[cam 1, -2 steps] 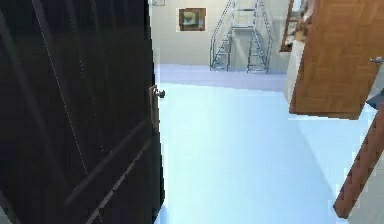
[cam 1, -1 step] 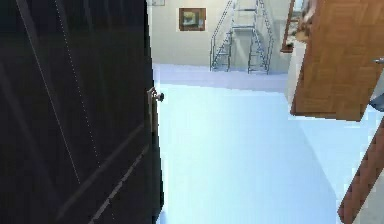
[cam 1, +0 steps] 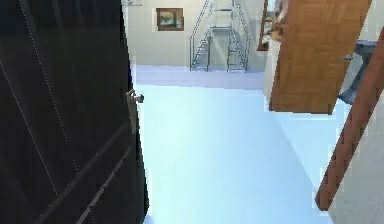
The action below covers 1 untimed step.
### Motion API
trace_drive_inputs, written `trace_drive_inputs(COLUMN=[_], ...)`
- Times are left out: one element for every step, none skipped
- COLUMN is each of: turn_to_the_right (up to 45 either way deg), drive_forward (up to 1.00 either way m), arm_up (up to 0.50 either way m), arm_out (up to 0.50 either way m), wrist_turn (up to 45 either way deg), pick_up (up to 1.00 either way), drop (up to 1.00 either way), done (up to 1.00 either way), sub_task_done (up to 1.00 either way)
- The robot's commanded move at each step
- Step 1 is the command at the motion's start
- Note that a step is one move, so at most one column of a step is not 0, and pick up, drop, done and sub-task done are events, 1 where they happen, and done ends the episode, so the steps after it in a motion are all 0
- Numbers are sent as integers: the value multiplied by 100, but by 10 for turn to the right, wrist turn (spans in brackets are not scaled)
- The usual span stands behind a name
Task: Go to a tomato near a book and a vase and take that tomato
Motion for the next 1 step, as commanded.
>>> trace_drive_inputs(turn_to_the_right=[0], drive_forward=[100], arm_up=[0], arm_out=[0], wrist_turn=[0], pick_up=[0], drop=[0], done=[0], sub_task_done=[0])
